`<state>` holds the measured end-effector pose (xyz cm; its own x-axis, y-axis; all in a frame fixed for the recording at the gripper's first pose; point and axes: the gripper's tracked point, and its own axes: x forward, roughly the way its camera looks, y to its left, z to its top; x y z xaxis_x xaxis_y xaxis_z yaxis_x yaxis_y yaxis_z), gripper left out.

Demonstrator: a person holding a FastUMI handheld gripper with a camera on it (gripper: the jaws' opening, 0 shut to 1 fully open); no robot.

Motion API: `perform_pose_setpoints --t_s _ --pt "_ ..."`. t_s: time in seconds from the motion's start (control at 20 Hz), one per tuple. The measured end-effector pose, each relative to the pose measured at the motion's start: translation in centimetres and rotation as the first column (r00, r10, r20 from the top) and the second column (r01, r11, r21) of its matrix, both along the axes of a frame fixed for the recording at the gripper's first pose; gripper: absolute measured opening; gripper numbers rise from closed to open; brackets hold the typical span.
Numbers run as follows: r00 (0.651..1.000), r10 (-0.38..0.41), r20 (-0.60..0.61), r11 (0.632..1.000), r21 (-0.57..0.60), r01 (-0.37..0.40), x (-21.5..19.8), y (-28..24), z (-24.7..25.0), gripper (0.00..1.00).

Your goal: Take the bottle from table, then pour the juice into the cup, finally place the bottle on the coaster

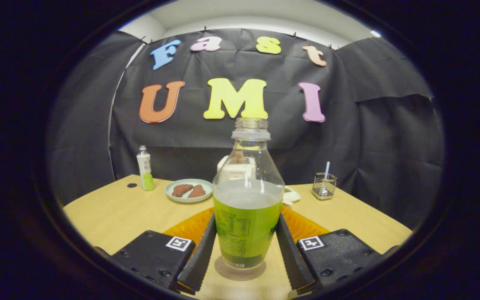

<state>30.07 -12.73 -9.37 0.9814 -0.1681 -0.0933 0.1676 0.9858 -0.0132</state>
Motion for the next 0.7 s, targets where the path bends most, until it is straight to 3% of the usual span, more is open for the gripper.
perform_pose_setpoints --t_s 0.4,0.5,0.65,0.7 --pt "0.999 -0.019 -0.050 1.000 -0.007 0.018 1.2 -0.1 -5.0 0.80" --pt "1.000 0.015 -0.024 1.000 0.026 -0.015 1.6 0.7 -4.8 0.84" --pt "0.999 0.020 -0.026 1.000 0.012 -0.020 1.3 0.5 -4.6 1.00" --pt "0.999 0.025 -0.030 1.000 -0.002 -0.025 1.1 0.6 -4.3 1.00"
